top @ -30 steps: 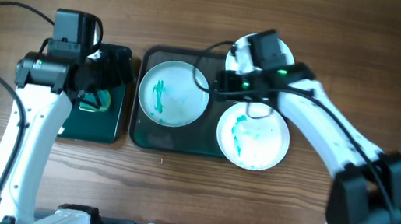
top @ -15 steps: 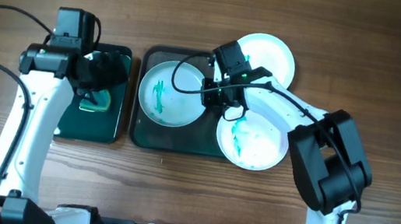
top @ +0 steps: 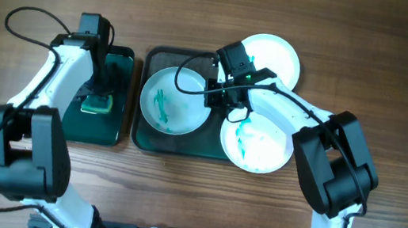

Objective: Clean dirty plates on tray and stack at the side

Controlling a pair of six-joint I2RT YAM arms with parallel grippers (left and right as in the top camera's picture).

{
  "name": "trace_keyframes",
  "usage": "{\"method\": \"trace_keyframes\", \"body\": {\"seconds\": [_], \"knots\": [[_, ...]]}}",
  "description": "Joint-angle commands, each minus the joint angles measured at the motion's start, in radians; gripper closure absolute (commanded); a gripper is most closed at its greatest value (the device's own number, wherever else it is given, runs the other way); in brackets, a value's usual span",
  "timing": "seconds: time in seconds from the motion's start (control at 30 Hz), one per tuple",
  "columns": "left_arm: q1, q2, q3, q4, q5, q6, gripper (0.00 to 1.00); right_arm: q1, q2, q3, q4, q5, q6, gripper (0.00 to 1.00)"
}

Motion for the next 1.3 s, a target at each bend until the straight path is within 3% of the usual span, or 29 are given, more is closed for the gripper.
{"method": "trace_keyframes", "body": {"seconds": [0.0, 0.13, 0.2, 0.23, 0.33, 0.37, 0.4, 0.53, 0.63, 0.7, 0.87, 1.0, 1.1, 1.17, 1.27], "knots": [[0.015, 0.053, -0.007, 0.080, -0.039, 0.037, 0.16, 0.004, 0.034, 0.015, 0.005, 0.016, -0.001, 0.96], [0.017, 0.111, -0.007, 0.128, -0.039, 0.040, 0.27, 0.004, 0.034, 0.015, 0.006, 0.016, -0.002, 0.96], [0.016, 0.131, -0.007, 0.111, -0.039, 0.039, 0.43, 0.004, 0.034, 0.015, 0.008, 0.016, -0.002, 0.96], [0.016, 0.137, -0.007, 0.103, -0.039, 0.039, 0.44, 0.004, 0.034, 0.015, 0.008, 0.016, -0.002, 0.96], [0.017, 0.136, -0.007, 0.096, -0.039, 0.035, 0.67, 0.004, 0.034, 0.015, 0.011, 0.016, -0.002, 0.96], [0.016, 0.136, -0.007, 0.090, -0.039, 0.032, 0.86, 0.004, 0.034, 0.015, 0.012, 0.016, -0.001, 0.96], [0.016, 0.136, -0.007, 0.087, -0.039, 0.032, 0.96, 0.004, 0.034, 0.015, 0.016, 0.016, 0.000, 0.96], [0.017, 0.084, 0.076, -0.024, -0.039, 0.024, 0.96, 0.004, 0.034, 0.015, 0.021, -0.005, 0.000, 0.96], [0.016, 0.021, 0.219, -0.190, -0.019, -0.026, 0.96, 0.004, 0.034, 0.016, 0.024, -0.023, 0.002, 0.96], [0.016, -0.016, 0.290, -0.275, 0.052, -0.055, 0.96, 0.004, 0.034, 0.016, 0.031, -0.040, 0.003, 0.96], [-0.047, -0.068, 0.300, -0.315, 0.291, -0.080, 0.96, 0.001, 0.034, 0.016, 0.029, -0.052, 0.005, 0.96], [-0.163, -0.055, 0.235, -0.252, 0.293, -0.210, 0.96, -0.011, 0.034, 0.016, 0.006, -0.051, 0.031, 0.96], [-0.265, -0.051, 0.121, -0.137, 0.238, -0.374, 0.96, -0.034, 0.034, 0.016, -0.027, -0.051, 0.084, 0.96], [-0.316, -0.051, 0.029, -0.037, 0.197, -0.494, 0.96, -0.047, 0.034, 0.015, -0.050, -0.039, 0.119, 0.96], [-0.360, -0.048, -0.092, 0.153, 0.196, -0.561, 0.96, -0.049, 0.034, 0.015, -0.065, -0.029, 0.131, 0.96]]}}
